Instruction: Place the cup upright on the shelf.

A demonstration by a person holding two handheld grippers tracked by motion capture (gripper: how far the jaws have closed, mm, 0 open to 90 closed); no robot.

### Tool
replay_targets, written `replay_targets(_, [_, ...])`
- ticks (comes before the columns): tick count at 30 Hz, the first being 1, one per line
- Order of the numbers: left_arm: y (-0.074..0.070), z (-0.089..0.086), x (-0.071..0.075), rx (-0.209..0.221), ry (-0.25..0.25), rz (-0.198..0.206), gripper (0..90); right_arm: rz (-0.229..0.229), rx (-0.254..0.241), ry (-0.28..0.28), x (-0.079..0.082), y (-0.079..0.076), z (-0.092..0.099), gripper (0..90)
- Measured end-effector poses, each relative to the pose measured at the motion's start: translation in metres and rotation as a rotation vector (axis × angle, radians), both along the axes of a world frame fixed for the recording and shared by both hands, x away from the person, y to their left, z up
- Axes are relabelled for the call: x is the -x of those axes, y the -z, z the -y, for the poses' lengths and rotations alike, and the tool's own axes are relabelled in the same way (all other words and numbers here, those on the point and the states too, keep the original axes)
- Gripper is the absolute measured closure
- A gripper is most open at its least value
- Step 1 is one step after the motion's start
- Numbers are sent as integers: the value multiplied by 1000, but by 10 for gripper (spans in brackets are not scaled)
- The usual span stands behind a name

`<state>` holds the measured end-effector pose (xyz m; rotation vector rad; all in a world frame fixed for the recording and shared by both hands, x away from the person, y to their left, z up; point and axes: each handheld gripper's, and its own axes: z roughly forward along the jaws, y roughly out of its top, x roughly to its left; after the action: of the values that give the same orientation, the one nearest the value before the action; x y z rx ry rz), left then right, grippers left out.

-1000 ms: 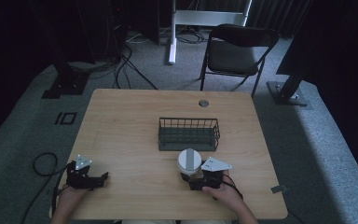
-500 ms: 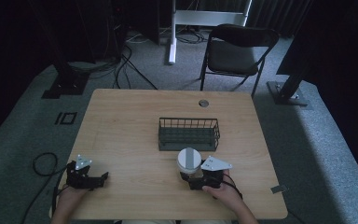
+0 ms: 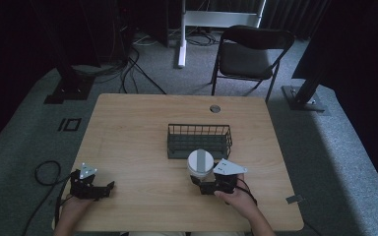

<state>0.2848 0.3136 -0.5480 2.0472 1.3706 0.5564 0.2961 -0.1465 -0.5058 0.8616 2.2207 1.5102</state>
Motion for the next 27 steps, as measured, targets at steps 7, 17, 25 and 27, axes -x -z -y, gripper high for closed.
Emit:
replay_targets(7, [0, 0, 0, 0, 0, 0, 5, 29, -22, 10, -6, -19, -3, 183])
replay_targets(17, [0, 0, 0, 0, 0, 0, 5, 71, -31, 62, -19, -43, -4, 183])
replay_targets(25, [0, 0, 0, 0, 0, 0, 5, 85, -36, 152, -33, -58, -4, 183])
replay_targets(27, [0, 0, 0, 0, 0, 0, 5, 82, -40, 177, -38, -61, -4, 183])
